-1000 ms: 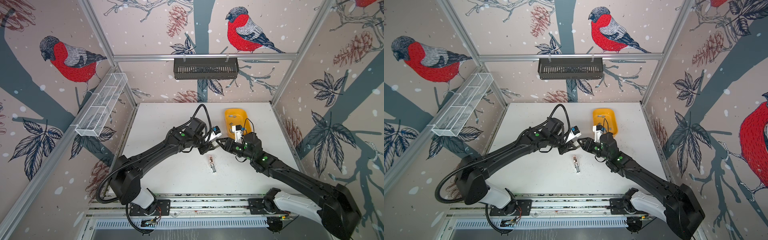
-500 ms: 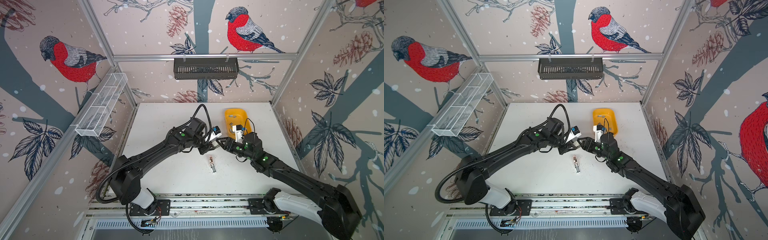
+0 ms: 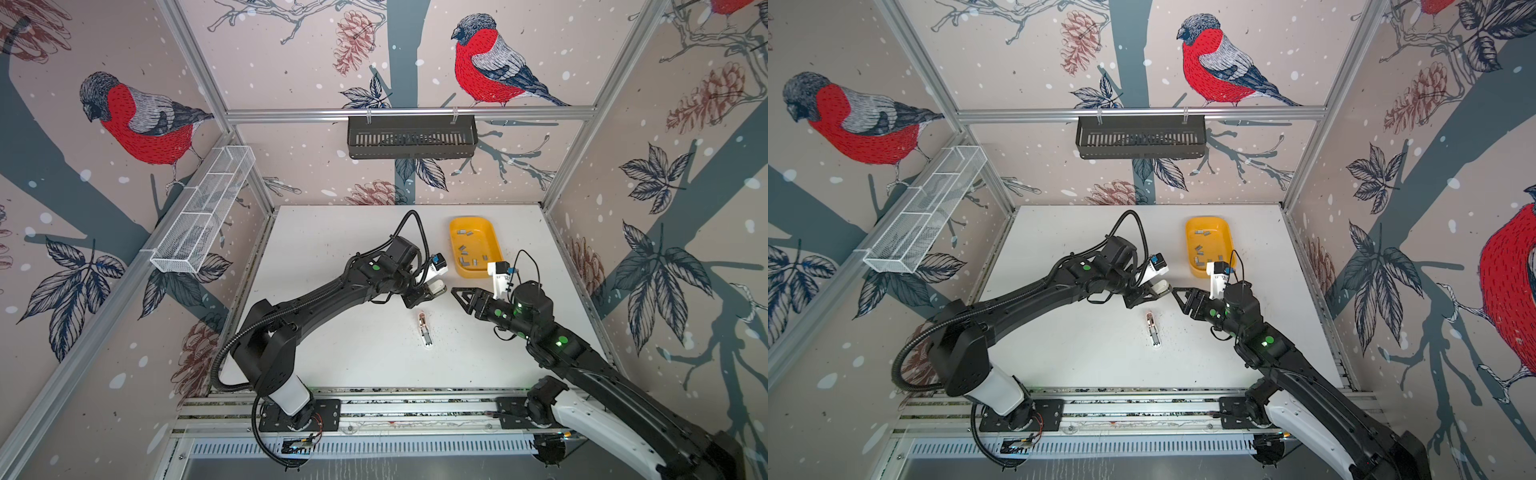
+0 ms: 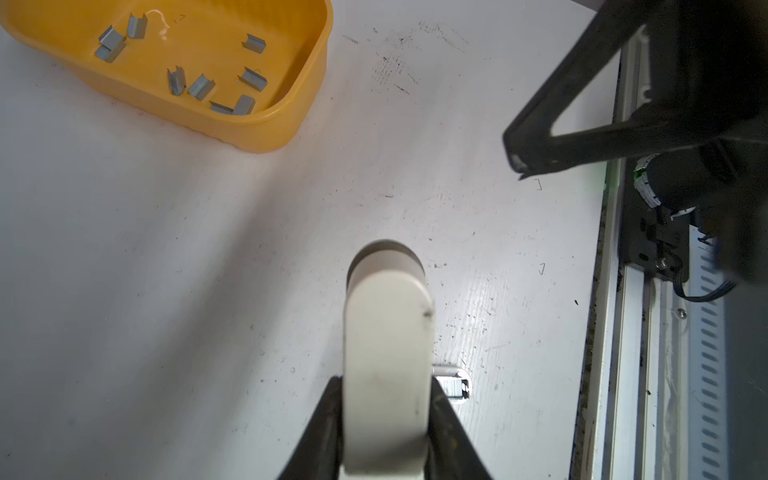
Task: Load the staples into the stapler
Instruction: 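Lower the beige stapler onto the table with the left gripper while the right withdraws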
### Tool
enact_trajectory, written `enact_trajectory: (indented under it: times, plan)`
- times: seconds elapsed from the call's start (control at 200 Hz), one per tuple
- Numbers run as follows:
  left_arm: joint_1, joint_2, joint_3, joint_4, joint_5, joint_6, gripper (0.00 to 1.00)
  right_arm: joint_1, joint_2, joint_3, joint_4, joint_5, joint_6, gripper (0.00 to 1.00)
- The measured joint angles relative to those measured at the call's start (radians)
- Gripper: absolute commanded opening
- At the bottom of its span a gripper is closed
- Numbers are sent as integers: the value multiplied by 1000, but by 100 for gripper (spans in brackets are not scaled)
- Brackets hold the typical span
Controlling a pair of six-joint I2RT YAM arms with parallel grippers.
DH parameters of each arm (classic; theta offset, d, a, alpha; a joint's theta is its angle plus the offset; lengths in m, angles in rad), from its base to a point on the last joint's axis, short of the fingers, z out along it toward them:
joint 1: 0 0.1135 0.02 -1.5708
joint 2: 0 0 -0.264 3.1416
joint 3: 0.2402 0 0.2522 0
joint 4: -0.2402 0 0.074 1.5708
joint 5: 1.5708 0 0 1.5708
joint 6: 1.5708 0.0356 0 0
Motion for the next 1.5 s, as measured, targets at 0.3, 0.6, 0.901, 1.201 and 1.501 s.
enact_trajectory:
  times: [0.3,0.6,0.901,1.201,1.501]
  plan:
    - [-74,224,180,-8,-53,2,18,-21,-209,-2,-262,68,-80,82]
    - [-85,383,258,-28,-130,3,19,-25,-249,-48,-352,105,-83,97]
    - [-99,444,257,-31,-156,7,22,-32,-228,-60,-356,119,-83,100]
    - [-113,472,248,-26,-172,10,29,-32,-231,-64,-356,124,-83,100]
    - [-116,480,239,-22,-182,10,42,-32,-233,-67,-356,124,-79,100]
